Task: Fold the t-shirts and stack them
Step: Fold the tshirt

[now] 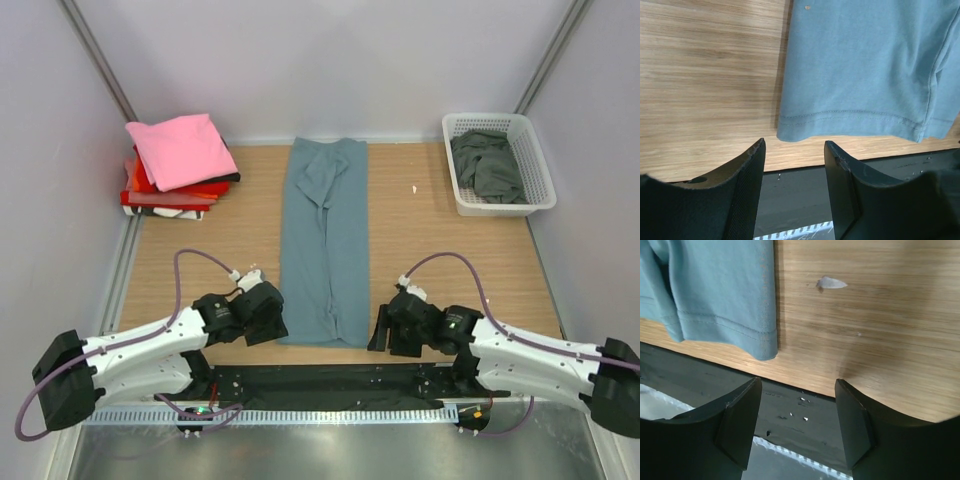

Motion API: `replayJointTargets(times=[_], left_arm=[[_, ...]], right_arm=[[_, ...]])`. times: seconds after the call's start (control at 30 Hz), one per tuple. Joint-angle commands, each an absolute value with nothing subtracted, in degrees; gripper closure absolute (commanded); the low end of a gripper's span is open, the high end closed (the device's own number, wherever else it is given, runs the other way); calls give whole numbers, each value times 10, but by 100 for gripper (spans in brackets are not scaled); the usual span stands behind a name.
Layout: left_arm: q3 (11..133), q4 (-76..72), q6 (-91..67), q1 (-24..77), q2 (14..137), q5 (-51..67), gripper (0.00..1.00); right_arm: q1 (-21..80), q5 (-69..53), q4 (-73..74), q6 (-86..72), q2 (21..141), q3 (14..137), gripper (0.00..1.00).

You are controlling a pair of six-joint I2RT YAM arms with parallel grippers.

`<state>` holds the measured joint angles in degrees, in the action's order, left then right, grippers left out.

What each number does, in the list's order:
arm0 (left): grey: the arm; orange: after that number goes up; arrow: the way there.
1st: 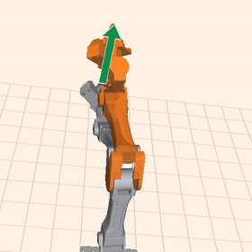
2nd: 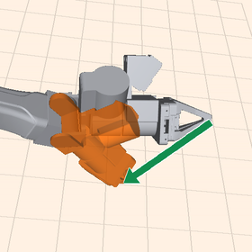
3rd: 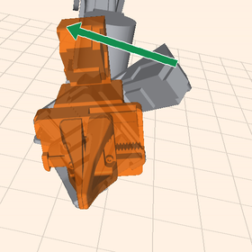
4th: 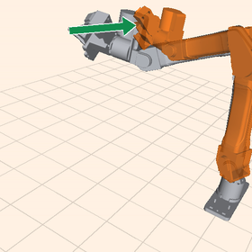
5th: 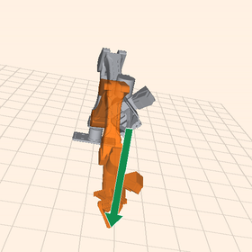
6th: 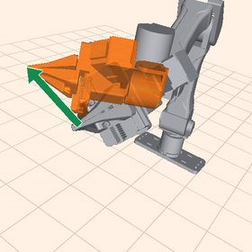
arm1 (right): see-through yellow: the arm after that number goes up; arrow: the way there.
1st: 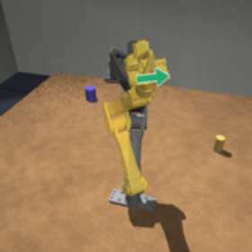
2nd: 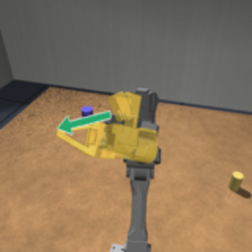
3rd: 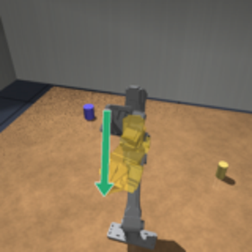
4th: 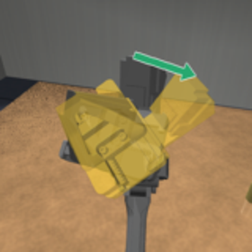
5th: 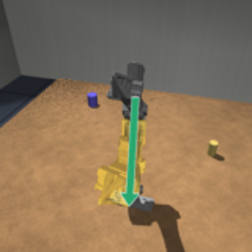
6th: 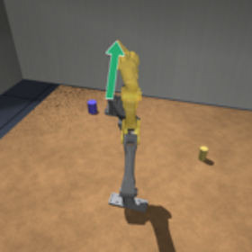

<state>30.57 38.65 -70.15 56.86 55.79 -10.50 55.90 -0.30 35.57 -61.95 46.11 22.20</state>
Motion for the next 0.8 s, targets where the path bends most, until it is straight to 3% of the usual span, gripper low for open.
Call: replayJointTargets(times=[0.0, 0.77], left_arm=[[300, 357, -710, 567, 569, -121, 49], [257, 294, -722, 567, 599, -134, 47]], right_arm=[[599, 40, 254, -672, 506, 208, 34], [606, 84, 159, -661, 605, 204, 47]])
